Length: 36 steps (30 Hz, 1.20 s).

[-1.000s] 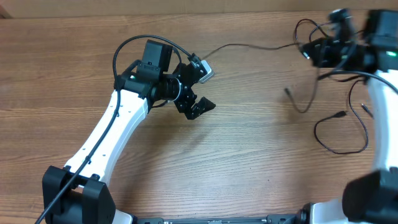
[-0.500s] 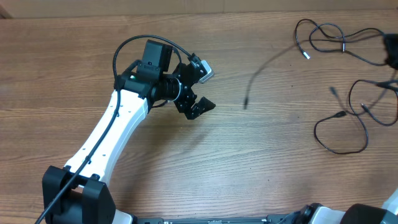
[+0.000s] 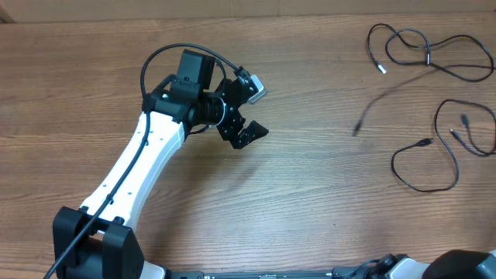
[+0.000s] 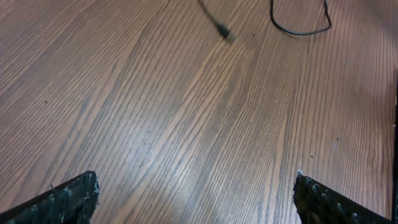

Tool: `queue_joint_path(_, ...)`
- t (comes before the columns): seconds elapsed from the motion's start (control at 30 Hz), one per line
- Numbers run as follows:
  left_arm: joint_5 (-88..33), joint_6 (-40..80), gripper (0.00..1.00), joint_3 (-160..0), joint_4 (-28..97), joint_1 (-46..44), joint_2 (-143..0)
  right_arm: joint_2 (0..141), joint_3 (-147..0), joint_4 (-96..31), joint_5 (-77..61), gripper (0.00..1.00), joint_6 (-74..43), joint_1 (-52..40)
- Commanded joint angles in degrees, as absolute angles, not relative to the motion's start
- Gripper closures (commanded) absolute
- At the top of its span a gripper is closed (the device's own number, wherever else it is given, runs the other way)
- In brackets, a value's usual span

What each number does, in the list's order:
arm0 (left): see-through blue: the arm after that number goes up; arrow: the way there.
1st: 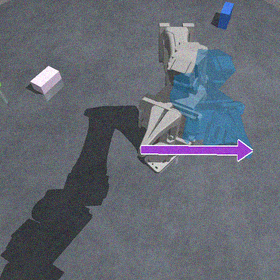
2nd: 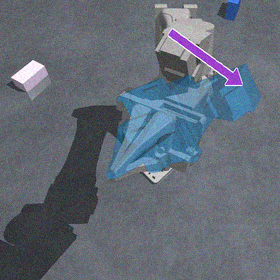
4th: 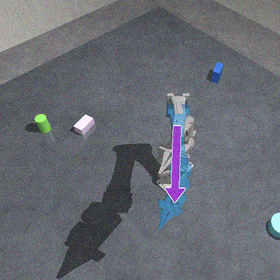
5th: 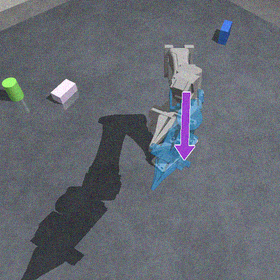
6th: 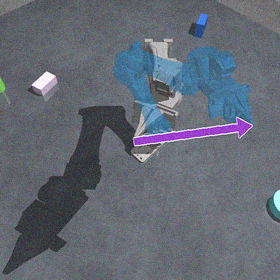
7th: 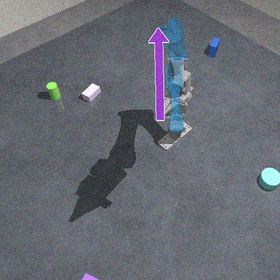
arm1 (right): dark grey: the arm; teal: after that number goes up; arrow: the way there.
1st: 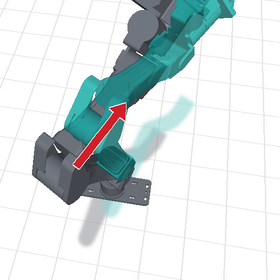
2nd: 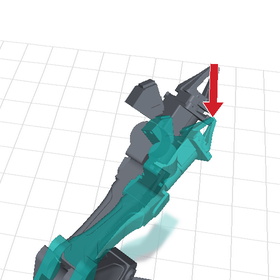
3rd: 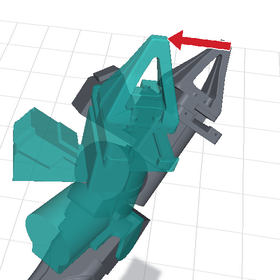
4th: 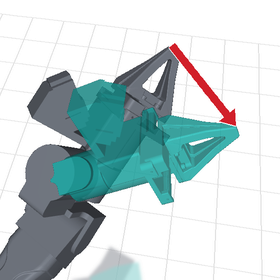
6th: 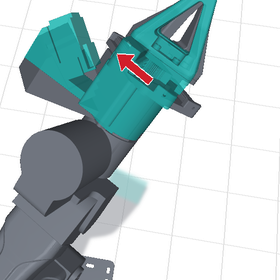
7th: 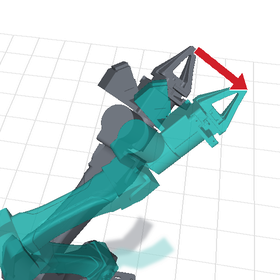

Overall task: Untangle cables
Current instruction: 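Release the cable and raise the right gripper to the upper right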

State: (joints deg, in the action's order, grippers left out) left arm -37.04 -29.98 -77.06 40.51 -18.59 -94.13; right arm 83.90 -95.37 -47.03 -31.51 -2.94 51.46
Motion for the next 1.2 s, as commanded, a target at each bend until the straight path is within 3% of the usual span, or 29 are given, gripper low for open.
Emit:
queue_joint_path(0.0,-36.8,-29.1,0.0,-77.0,40.4,-18.3,-93.1,83.0,-97.0,-45.6,-28.6,0.96,-3.7,54.3)
queue_joint_path(0.87,-36.8,-29.1,0.0,-77.0,40.5,-18.3,-93.1,92.5,-96.8,-40.6,-12.9,0.96,-6.0,58.3)
queue_joint_path(1.03,-36.8,-29.1,0.0,-77.0,40.5,-18.3,-93.1,95.5,-96.8,-41.4,-12.9,0.82,-6.0,58.3)
queue_joint_path(1.17,-36.8,-29.1,0.0,-77.0,40.4,-18.3,-93.1,97.3,-96.8,-42.5,-12.9,0.6,-6.0,58.3)
